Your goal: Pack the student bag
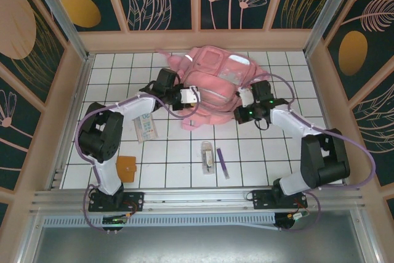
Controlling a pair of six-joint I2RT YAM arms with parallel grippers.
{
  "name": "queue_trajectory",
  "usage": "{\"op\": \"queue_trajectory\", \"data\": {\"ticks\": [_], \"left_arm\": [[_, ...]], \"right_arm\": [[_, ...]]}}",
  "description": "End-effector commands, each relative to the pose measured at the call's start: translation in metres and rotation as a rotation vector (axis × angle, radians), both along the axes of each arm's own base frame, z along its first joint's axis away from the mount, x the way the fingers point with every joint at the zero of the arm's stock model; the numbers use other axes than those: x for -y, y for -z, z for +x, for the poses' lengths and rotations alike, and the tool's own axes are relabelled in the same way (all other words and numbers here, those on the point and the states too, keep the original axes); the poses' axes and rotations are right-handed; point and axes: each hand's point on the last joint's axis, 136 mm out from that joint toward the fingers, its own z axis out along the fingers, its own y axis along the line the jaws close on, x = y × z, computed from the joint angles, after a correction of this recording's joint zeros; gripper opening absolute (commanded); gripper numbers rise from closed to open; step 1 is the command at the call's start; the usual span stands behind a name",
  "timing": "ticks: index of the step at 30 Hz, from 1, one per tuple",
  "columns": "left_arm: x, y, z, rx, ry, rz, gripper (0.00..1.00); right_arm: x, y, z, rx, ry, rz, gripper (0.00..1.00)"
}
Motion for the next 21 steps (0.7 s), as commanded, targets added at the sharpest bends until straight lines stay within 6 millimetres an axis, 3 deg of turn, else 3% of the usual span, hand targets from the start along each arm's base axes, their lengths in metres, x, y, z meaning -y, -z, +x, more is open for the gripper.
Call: {"op": "queue_trajectory", "data": {"ticks": [1, 4, 6, 11, 15, 18, 20, 21], "left_arm": [[0.015, -0.019, -0.030, -0.061, 0.136, -0.076, 0.47], [0.025, -0.035, -0.050, -0.147, 0.193, -0.171, 0.58], [0.030, -0.035, -0.064, -0.169, 0.231, -0.195, 0.62], [0.038, -0.014, -0.077, -0.214, 0.270, -0.142, 0.64], [0.044, -0.002, -0.071, -0.267, 0.225, -0.146, 0.62], [0.043, 0.006, -0.054, -0.251, 0.148, -0.120, 0.48], [0.042, 0.008, -0.044, -0.234, 0.096, -0.112, 0.32], [0.042, 0.008, -0.044, -0.219, 0.097, -0.107, 0.19]], "right_arm": [[-0.056, -0.030, 0.005, 0.036, -0.130, 0.209, 0.00], [-0.083, -0.038, 0.005, 0.030, -0.203, 0.306, 0.00], [-0.096, -0.039, 0.001, 0.029, -0.260, 0.328, 0.00], [-0.101, -0.029, -0.005, 0.013, -0.304, 0.324, 0.00], [-0.103, -0.027, -0.011, 0.011, -0.328, 0.333, 0.00], [-0.102, -0.025, -0.012, 0.004, -0.315, 0.331, 0.00], [-0.101, -0.025, -0.013, -0.004, -0.302, 0.330, 0.00], [-0.097, -0.021, -0.012, -0.012, -0.282, 0.314, 0.00]]}}
